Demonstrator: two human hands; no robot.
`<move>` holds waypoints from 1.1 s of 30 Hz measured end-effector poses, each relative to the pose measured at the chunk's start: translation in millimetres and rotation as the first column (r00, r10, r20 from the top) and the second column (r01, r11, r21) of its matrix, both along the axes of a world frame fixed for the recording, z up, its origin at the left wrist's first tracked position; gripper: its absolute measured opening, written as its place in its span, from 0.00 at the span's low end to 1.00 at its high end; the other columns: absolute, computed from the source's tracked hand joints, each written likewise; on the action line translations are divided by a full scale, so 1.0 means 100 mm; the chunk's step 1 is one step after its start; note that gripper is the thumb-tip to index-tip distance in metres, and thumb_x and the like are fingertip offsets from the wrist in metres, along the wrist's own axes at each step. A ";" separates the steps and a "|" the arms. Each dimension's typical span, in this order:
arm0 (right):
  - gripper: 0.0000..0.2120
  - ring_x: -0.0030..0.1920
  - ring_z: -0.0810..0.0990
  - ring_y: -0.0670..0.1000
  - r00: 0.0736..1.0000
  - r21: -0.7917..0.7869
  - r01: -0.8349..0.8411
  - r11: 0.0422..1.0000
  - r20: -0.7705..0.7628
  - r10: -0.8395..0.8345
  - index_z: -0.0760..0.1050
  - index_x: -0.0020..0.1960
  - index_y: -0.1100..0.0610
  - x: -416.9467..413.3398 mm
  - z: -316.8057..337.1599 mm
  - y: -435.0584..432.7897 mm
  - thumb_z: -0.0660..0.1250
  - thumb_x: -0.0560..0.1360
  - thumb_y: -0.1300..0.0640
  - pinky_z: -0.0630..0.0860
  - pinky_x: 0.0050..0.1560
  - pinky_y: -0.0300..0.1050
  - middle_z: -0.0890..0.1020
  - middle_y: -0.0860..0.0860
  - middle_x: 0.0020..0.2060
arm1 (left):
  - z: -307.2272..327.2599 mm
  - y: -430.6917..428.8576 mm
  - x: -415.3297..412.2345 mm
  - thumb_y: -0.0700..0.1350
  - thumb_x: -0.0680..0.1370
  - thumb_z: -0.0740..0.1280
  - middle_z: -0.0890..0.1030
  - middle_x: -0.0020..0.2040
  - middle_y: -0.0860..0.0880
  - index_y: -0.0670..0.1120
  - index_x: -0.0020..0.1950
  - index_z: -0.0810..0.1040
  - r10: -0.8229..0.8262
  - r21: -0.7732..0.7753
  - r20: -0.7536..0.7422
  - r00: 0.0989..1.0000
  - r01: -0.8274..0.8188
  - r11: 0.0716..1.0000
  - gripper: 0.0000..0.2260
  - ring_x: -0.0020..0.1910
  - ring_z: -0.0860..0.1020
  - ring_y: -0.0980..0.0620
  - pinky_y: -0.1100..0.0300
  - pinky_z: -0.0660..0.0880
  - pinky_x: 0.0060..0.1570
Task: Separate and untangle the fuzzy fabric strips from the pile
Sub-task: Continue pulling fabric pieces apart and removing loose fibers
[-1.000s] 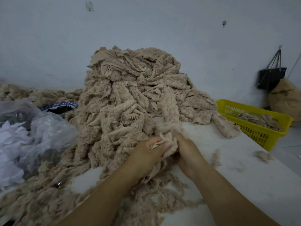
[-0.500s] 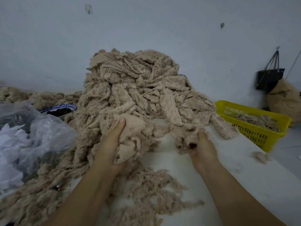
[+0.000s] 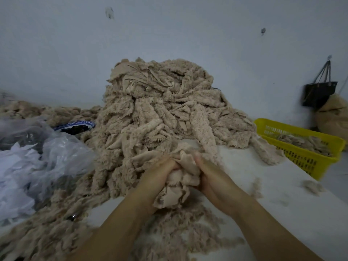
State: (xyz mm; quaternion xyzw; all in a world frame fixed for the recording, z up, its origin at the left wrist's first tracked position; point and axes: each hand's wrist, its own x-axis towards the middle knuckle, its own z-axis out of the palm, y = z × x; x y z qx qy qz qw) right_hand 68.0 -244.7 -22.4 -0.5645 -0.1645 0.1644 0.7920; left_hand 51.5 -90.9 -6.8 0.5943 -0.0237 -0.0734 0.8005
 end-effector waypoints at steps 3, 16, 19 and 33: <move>0.20 0.56 0.84 0.55 0.980 0.057 0.198 0.979 -0.040 -0.196 0.83 0.56 0.61 0.02 0.02 0.02 0.68 0.74 0.47 0.81 0.50 0.42 0.85 0.59 0.54 | -0.04 -0.02 0.00 0.40 0.77 0.65 0.84 0.43 0.42 0.47 0.43 0.86 -0.025 0.090 0.023 0.999 0.023 0.996 0.10 0.41 0.83 0.50 0.59 0.79 0.41; 0.10 0.28 0.78 0.47 0.844 0.088 0.496 0.864 -0.281 -0.456 0.76 0.44 0.58 0.15 -0.06 0.03 0.61 0.82 0.56 0.76 0.27 0.41 0.79 0.51 0.30 | 0.01 -0.05 -0.06 0.40 0.68 0.60 0.80 0.27 0.46 0.41 0.26 0.82 -0.093 -0.258 -0.076 0.993 0.070 0.964 0.15 0.24 0.80 0.53 0.65 0.75 0.25; 0.15 0.24 0.70 0.45 0.775 0.132 0.598 0.791 -0.345 -0.529 0.71 0.39 0.58 0.22 -0.03 -0.13 0.57 0.83 0.55 0.68 0.23 0.37 0.75 0.52 0.30 | 0.04 -0.03 -0.07 0.36 0.77 0.51 0.72 0.18 0.48 0.40 0.17 0.73 -0.031 -0.301 -0.055 0.998 0.013 0.954 0.28 0.16 0.72 0.56 0.69 0.68 0.18; 0.23 0.35 0.82 0.47 0.961 -0.198 0.267 0.943 0.129 -0.245 0.78 0.53 0.49 -0.09 0.02 0.10 0.70 0.65 0.35 0.79 0.34 0.43 0.84 0.47 0.46 | -0.03 0.07 0.11 0.46 0.81 0.56 0.80 0.58 0.36 0.35 0.65 0.76 0.105 -0.382 -0.097 0.990 -0.135 0.914 0.21 0.59 0.79 0.39 0.46 0.74 0.63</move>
